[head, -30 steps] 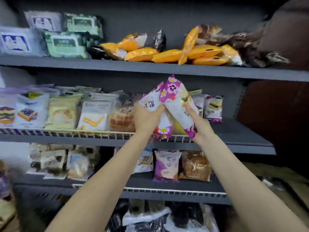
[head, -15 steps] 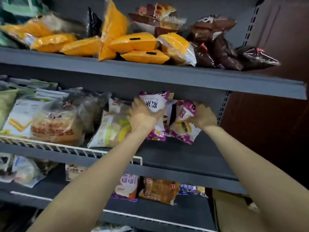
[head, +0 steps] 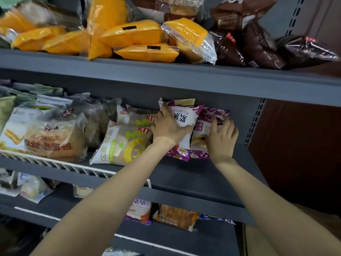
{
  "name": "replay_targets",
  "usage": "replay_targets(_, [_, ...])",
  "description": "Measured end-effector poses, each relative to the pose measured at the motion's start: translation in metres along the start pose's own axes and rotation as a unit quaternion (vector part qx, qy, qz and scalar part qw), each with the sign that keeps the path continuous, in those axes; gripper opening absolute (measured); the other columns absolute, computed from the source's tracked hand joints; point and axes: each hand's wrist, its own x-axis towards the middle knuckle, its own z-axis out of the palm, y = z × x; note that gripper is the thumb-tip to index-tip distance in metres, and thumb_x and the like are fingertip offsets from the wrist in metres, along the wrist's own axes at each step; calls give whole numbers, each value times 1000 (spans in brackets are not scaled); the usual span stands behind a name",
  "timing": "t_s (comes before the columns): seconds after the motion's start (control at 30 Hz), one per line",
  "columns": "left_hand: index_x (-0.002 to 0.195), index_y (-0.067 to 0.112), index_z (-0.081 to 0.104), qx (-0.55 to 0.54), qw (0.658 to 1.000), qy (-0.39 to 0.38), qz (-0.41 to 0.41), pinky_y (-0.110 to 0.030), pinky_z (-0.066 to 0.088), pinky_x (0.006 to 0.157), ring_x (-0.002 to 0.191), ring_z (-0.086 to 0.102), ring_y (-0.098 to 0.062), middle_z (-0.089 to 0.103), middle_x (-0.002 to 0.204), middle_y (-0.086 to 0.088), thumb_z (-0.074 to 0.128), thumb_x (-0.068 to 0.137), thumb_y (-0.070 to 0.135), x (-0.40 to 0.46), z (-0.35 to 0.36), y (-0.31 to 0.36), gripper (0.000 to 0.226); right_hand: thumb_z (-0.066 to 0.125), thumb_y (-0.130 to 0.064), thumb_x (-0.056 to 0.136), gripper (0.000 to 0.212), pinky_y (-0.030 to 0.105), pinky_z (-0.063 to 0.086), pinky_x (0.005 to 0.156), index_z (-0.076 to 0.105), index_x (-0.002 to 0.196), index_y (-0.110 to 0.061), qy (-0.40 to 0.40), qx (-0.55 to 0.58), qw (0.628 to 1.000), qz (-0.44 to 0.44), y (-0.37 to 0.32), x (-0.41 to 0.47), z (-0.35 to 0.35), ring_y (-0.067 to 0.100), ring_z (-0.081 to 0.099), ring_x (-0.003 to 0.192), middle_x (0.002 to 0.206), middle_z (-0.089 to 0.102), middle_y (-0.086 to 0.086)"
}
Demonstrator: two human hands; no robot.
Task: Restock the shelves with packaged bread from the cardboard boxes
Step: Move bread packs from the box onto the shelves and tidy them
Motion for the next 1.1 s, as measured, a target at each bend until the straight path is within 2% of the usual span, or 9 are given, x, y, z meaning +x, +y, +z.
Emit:
replay_targets(0.1, [149, 7, 3, 12, 1000, -9, 8, -51, 28, 112, 139, 23, -34, 24, 151, -13, 70, 74, 50, -3, 7, 3, 110, 81, -21, 70, 60, 39, 52, 70, 46, 118, -7, 20, 79, 997, 6, 8, -18, 9, 35, 56, 84, 98, 55, 21])
replay_targets(0.33, [150, 11, 2, 33, 999, -25, -3, -50, 27, 110, 141, 21, -33, 20, 154, -11, 67, 76, 56, -14, 24, 10, 108, 73, -39, 77, 107, 41, 39, 100, -1, 151, -14, -133, 296, 946, 24, 27, -32, 10, 31, 21, 135, 142, 21, 15])
replay_targets(0.47, [150, 11, 0, 42, 999, -30, -6, -52, 25, 111, 143, 17, -32, 15, 156, -10, 65, 76, 58, -17, 27, 11, 109, 74, -44, 75, 116, 43, 45, 93, -11, 150, -20, -162, 233, 957, 60, 30, -31, 8, 33, 33, 129, 139, 28, 15])
replay_targets(0.6, [150, 12, 1, 37, 999, -29, 2, -51, 27, 110, 142, 19, -32, 18, 155, -10, 66, 75, 57, -19, 25, 12, 109, 74, -21, 78, 113, 46, 46, 88, -14, 150, -24, -180, 291, 928, 149, 16, -25, -4, 40, 48, 116, 126, 44, 22])
replay_targets(0.67, [150, 11, 3, 33, 999, -25, 9, -51, 29, 111, 141, 21, -32, 21, 154, -10, 67, 75, 56, -19, 21, 11, 108, 72, -13, 78, 102, 45, 43, 90, 0, 151, -15, -159, 285, 934, 148, 20, -20, -12, 40, 49, 117, 128, 48, 22])
replay_targets(0.8, [149, 9, 8, 8, 1000, 3, 15, -50, 30, 111, 138, 26, -32, 27, 150, -12, 71, 74, 50, -14, 11, 10, 106, 59, -9, 81, 47, 39, 29, 101, 48, 126, -12, -50, 37, 998, -11, 46, 5, -52, 30, 45, 121, 125, 55, 10])
replay_targets(0.97, [148, 10, 10, -2, 1000, 13, 13, -49, 29, 111, 138, 25, -33, 29, 149, -13, 72, 74, 47, -11, 10, 14, 104, 59, -10, 84, 46, 48, 1, 116, 58, 125, -31, -58, -124, 951, -277, 39, 40, -82, 21, 36, 131, 129, 53, 0])
replay_targets(1.03, [149, 11, 7, 3, 1000, 11, 16, -50, 29, 111, 139, 25, -33, 28, 149, -13, 72, 74, 49, -11, 13, 17, 106, 67, -12, 79, 47, 50, 4, 116, 60, 124, -24, -53, -177, 927, -326, 25, 37, -65, 22, 32, 134, 134, 49, 1])
replay_targets(1.1, [150, 13, 5, 14, 1000, 6, 14, -50, 28, 112, 139, 24, -33, 27, 150, -12, 69, 74, 53, -13, 17, 17, 107, 76, -16, 68, 45, 49, 28, 110, 67, 112, -17, -36, -190, 942, -275, 13, 24, -41, 25, 44, 126, 127, 53, 7])
